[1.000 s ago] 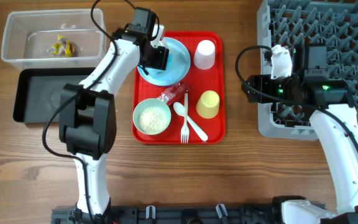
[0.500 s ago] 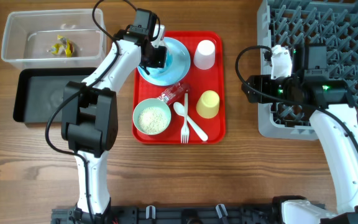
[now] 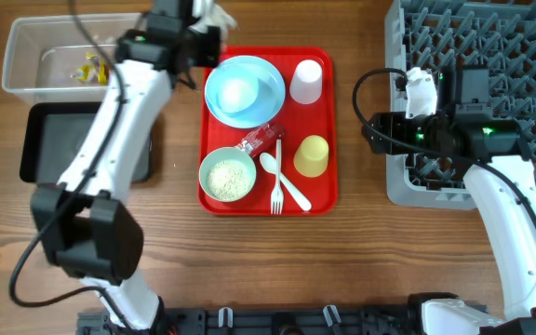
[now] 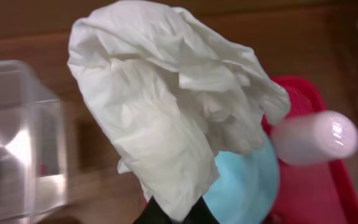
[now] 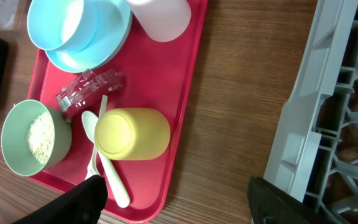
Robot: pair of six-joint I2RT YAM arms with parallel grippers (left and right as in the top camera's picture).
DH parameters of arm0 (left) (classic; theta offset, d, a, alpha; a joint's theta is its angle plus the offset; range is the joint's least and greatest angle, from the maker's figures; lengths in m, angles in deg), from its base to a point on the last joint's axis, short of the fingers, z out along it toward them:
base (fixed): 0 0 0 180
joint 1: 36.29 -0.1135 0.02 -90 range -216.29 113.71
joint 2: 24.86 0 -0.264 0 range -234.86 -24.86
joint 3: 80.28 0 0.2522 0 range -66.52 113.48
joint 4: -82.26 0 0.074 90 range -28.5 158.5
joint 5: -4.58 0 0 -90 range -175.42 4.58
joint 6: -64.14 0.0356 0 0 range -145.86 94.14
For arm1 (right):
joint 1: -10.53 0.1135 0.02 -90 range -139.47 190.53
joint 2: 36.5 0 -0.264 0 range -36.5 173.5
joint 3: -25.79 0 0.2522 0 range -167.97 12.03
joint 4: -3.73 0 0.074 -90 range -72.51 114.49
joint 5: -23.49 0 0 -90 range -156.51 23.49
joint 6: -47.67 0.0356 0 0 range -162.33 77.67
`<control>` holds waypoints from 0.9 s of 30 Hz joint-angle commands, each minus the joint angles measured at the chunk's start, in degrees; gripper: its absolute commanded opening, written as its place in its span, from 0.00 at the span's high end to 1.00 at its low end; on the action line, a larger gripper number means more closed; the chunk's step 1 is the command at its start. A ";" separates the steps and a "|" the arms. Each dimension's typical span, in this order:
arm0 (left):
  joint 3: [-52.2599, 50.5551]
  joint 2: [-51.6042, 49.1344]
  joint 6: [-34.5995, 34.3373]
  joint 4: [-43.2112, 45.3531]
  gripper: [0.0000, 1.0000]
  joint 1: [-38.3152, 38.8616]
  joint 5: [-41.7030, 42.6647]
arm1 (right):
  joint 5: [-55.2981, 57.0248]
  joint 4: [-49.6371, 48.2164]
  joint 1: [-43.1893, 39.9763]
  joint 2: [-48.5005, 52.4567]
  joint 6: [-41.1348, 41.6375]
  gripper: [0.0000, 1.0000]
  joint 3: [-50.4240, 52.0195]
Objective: Sort waste into correct bins and load items into the dishwasher rack
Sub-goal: 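Move the tissue to the clear bin and release it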
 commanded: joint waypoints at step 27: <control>0.15 -3.87 3.32 -10.93 0.08 -11.47 15.56 | 0.07 0.52 0.17 0.00 0.44 0.22 -0.76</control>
